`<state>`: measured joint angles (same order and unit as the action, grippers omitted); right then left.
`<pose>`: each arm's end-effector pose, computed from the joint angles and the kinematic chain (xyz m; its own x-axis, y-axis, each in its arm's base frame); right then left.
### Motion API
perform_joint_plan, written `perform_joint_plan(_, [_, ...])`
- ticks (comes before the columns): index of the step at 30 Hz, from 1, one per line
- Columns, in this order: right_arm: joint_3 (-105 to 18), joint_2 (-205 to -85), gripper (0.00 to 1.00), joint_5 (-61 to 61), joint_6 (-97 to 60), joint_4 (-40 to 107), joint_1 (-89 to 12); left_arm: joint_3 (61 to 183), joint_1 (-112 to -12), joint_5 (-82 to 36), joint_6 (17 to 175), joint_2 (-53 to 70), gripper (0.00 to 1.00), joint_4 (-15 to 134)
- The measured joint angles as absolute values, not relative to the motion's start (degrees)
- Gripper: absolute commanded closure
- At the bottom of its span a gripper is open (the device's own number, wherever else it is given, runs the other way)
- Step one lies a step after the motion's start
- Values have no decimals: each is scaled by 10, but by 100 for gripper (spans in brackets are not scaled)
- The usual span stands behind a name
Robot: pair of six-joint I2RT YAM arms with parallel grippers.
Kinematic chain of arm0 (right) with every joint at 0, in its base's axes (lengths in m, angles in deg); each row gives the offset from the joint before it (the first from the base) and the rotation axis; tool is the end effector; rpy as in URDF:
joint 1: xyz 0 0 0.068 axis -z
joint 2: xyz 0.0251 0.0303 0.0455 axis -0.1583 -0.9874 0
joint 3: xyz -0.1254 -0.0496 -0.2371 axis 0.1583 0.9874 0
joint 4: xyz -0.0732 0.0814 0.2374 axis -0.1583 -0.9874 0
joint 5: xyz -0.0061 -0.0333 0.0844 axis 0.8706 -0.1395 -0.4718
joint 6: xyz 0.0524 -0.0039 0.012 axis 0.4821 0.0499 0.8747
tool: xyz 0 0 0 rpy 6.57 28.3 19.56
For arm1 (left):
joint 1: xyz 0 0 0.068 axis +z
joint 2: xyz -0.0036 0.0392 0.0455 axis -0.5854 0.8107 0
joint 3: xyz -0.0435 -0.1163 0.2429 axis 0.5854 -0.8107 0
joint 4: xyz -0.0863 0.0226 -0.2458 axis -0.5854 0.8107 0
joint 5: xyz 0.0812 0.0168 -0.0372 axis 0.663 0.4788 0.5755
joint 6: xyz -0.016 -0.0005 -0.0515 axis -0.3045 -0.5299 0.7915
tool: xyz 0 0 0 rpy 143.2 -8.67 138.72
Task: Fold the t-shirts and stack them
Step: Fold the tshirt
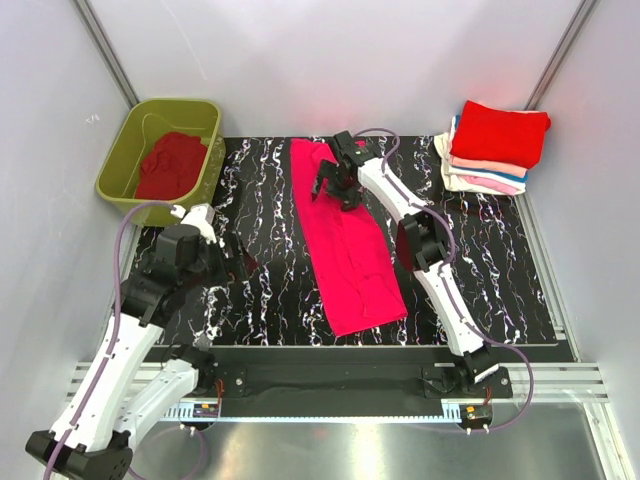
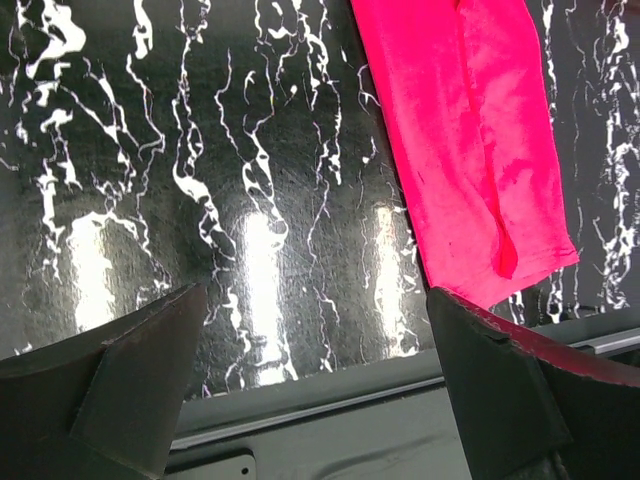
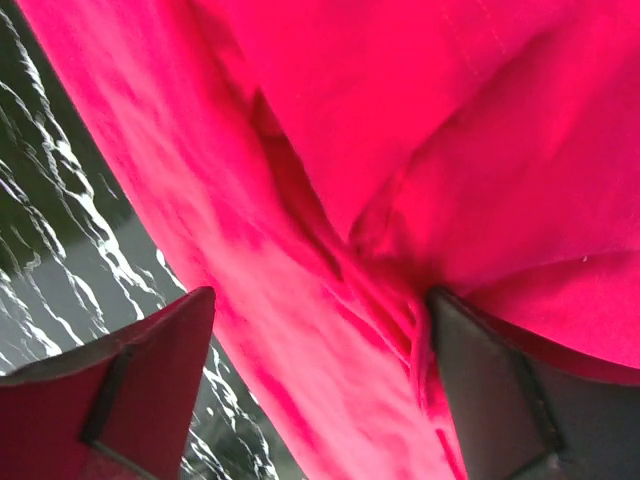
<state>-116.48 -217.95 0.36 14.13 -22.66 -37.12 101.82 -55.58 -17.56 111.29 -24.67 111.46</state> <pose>0.4904 0.2657 0.1686 -0.9311 0.2174 -0.2928 0.0968 0.9214 0.3765 0.1313 -0.0491 0.3215 -0.7071 -0.2222 -0.6713 0.0650 0.9249 -0.3746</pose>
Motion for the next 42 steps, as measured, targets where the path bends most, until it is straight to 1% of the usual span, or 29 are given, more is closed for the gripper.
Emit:
perform_joint_plan(5, [-1107, -2131, 0, 23, 123, -267, -357, 988, -556, -191, 1138, -276, 1, 1113])
perform_joint_plan(8, [-998, -2043, 0, 59, 102, -275, -330, 942, -567, -212, 1166, -285, 1, 1095])
perform_joint_plan(13, [-746, -1809, 0, 120, 74, -239, -283, 863, -630, -231, 1220, -272, 5, 1060])
perform_joint_plan(16, [-583, -1662, 0, 130, 71, -217, -275, 835, -693, -228, 1260, -247, 7, 1024])
perform_joint_plan(17, [-531, -1620, 1, 126, 71, -208, -277, 827, -723, -225, 1275, -231, 9, 1008])
perform_joint_plan(18, [-478, -1583, 3, 121, 71, -194, -280, 820, -749, -224, 1290, -215, 14, 989])
perform_joint_plan(20, [-382, -1530, 9, 105, 77, -175, -285, 806, -797, -223, 1321, -177, 24, 944])
perform_joint_plan(22, [-284, -1493, 13, 79, 85, -153, -288, 789, -832, -223, 1349, -140, 26, 892])
perform_joint_plan(25, [-180, -1463, 18, 44, 98, -137, -288, 775, -866, -222, 1385, -84, 27, 830])
perform_joint_plan(29, [-114, -1426, 21, 5, 114, -121, -288, 777, -898, -218, 1415, -3, 27, 765])
perform_joint_plan(33, [-97, -1402, 25, -19, 123, -98, -288, 802, -920, -214, 1433, 63, 23, 732])
perform_joint_plan(37, [-86, -1397, 31, -34, 127, -75, -288, 826, -935, -206, 1449, 106, 23, 701])
perform_joint_plan(39, [-80, -1398, 34, -39, 128, -70, -288, 833, -940, -204, 1458, 121, 26, 685])
perform_joint_plan(40, [-78, -1398, 35, -41, 128, -68, -288, 836, -941, -204, 1461, 127, 30, 680])
perform_joint_plan(42, [-74, -1401, 44, -44, 127, -62, -288, 845, -946, -203, 1467, 143, 37, 674])
